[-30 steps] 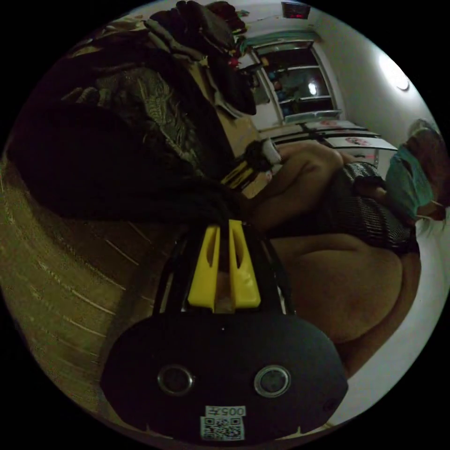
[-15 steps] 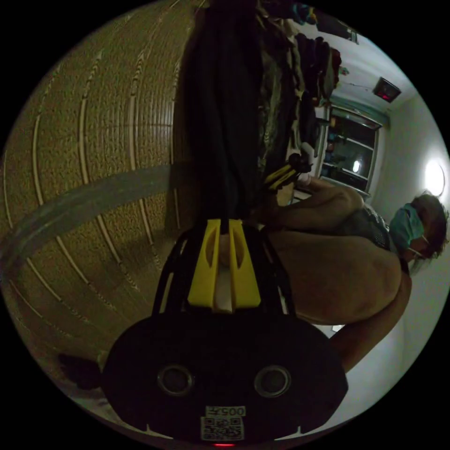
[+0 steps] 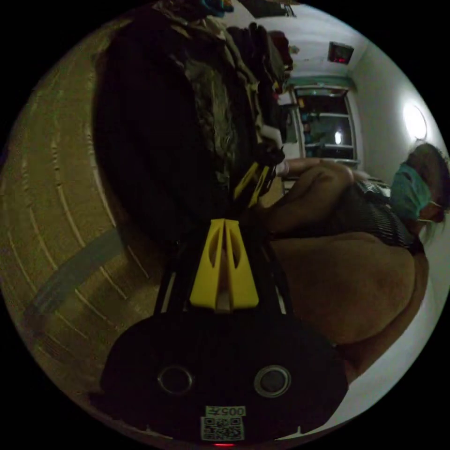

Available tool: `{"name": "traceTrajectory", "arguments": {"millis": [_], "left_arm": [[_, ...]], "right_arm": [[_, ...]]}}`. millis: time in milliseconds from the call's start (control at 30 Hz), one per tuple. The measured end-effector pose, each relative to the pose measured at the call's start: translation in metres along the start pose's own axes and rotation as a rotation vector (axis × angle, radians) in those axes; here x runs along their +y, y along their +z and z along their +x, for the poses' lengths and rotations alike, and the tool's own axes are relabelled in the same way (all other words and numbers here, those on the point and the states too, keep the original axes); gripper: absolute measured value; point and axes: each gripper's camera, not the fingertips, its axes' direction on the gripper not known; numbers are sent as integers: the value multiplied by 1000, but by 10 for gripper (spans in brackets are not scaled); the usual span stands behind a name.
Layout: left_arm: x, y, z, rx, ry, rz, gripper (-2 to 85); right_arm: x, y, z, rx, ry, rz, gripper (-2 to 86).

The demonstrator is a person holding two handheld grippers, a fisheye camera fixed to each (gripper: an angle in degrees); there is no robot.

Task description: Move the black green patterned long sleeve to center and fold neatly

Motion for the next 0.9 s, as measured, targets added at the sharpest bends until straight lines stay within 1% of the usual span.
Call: {"name": "traceTrajectory", "arguments": {"millis": [67,133,200,233,267,400,533,600,700,800,867,900], "left_arm": [[-12,29,0,63,59,-73,-7],[-20,48,2,88,104,-127,-7],[-25,63,7,65,142,-175,-7],[-29,71,7,10,140,-195,-7],[-31,76,5,-39,133,-205,-7],[-33,87,-5,-137,108,-232,-7],[-28,80,-16,-99,67,-196,-7],[-26,76,-18,-88,59,-193,-7],[-25,56,-8,-66,101,-188,-7],[-23,16,4,7,175,-115,-7],[-24,-19,7,78,223,-32,-7],[-24,-29,7,82,233,-6,-7]], "right_arm": [[-14,4,-4,-22,2,-7,84],[-31,8,-7,-84,21,-12,89],[-43,9,-11,-123,39,-7,91],[-50,9,-13,-144,55,0,89],[-54,9,-14,-153,67,5,88],[-72,11,-18,-241,195,46,67],[-86,6,-33,-341,266,107,30],[-93,2,-46,-326,275,123,16],[-109,-20,-82,-345,151,145,-1],[-127,-54,-127,-313,9,141,-6],[-140,-77,-149,-334,-15,147,-7],[-150,-94,-165,-316,-23,153,-8]]}}
